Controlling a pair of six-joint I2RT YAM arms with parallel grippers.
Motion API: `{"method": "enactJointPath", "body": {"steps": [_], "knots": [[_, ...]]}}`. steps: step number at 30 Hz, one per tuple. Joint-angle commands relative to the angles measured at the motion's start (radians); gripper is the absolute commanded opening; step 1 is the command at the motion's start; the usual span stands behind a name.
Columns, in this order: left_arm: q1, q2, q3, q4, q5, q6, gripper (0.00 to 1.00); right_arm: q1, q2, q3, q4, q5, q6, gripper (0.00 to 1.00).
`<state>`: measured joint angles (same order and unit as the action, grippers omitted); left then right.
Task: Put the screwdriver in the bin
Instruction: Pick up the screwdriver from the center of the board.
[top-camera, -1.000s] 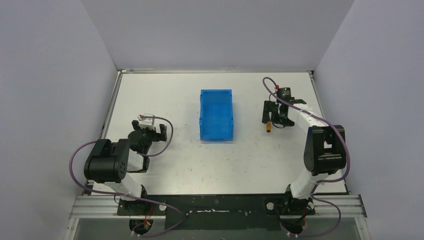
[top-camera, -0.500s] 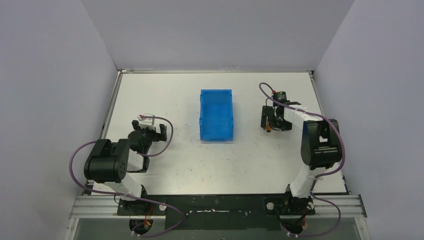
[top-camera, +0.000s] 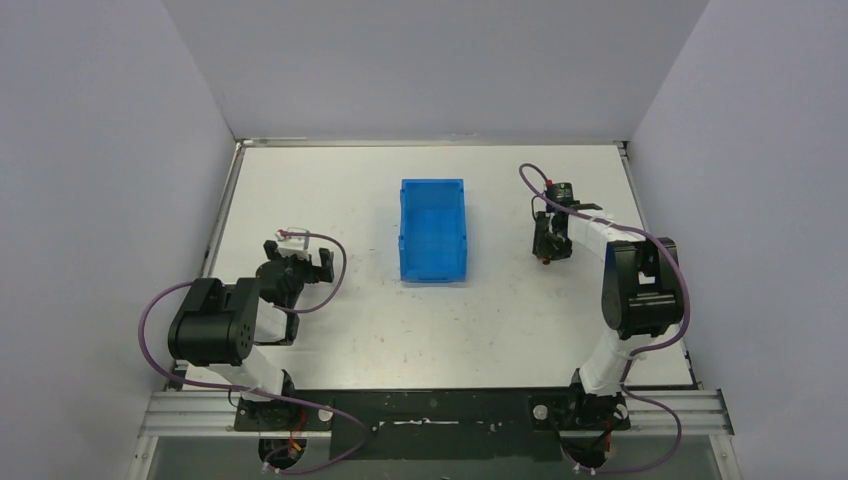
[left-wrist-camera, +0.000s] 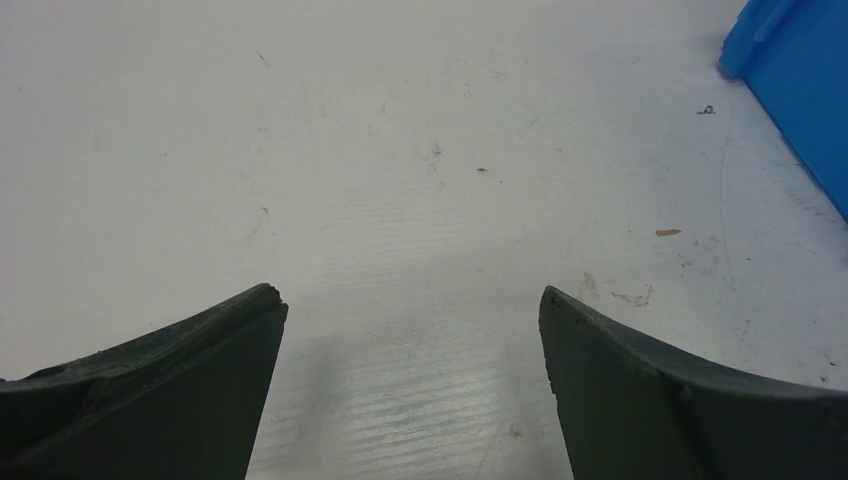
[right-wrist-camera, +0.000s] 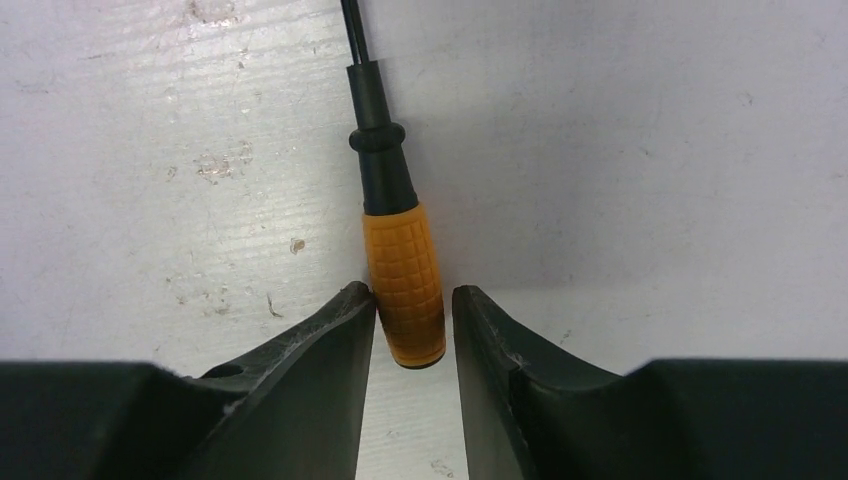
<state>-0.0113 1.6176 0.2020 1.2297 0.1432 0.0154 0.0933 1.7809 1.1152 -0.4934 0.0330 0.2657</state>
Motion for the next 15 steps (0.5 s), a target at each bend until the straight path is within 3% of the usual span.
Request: {"method": "enactJointPath", "body": {"steps": [1,15], "knots": [[0.007,-0.014,0.022,0.026,0.012,0.010,0.97,0.006,0.010,-0.006,0.038,-0.017,0.007,0.35],[0.007,-0.015,0.022,0.019,0.012,0.012,0.97,0.006,0.040,-0.011,0.052,-0.025,-0.013,0.31]]}}
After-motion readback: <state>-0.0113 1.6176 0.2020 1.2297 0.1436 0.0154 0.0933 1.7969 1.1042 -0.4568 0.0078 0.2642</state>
